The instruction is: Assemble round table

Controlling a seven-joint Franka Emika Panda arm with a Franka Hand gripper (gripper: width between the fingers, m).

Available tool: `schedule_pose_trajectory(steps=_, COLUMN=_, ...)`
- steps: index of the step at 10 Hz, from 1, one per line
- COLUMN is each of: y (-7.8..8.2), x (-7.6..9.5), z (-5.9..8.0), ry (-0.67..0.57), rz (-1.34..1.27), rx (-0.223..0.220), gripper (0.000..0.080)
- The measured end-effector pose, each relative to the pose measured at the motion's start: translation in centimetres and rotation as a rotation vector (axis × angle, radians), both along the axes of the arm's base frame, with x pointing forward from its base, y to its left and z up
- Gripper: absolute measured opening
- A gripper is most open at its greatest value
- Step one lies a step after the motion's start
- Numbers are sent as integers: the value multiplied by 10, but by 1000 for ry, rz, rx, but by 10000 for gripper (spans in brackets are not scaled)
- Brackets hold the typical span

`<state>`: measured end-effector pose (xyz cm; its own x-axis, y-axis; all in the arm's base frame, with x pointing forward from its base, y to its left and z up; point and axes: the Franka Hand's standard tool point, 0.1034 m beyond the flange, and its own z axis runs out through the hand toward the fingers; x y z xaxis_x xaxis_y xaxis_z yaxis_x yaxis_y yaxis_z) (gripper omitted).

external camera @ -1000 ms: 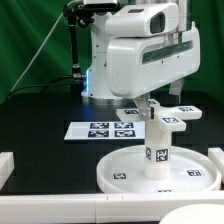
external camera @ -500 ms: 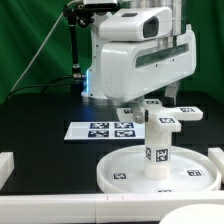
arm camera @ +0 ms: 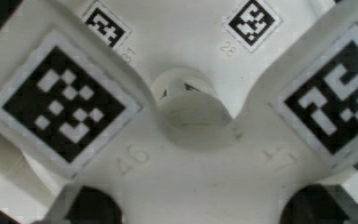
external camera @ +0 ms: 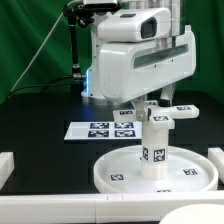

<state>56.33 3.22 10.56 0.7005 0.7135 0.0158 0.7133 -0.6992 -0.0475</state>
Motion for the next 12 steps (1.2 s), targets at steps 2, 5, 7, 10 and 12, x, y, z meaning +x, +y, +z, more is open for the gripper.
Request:
schedule_pose_trajectory(steps=2, y=0, x=0, z=0, ry=1, rz=-27, rx=-1, gripper=440)
schedule_pose_trajectory(steps=5, y=-1, x=-1, z=-1, ry=14, rz=-310, rx=14, gripper=440)
schedule_pose_trajectory(steps=7, y=1, x=-1, z=-1, ry=-2, rz=-582, rx=28, gripper=442)
schedule_pose_trajectory(steps=10, y=8, x=-4, z=-1, ry=-3, rz=-977, rx=51, gripper=442)
schedule_pose_trajectory(steps=12, y=7, x=-4, z=-2, ry=10, rz=-1196, rx=50, gripper=442)
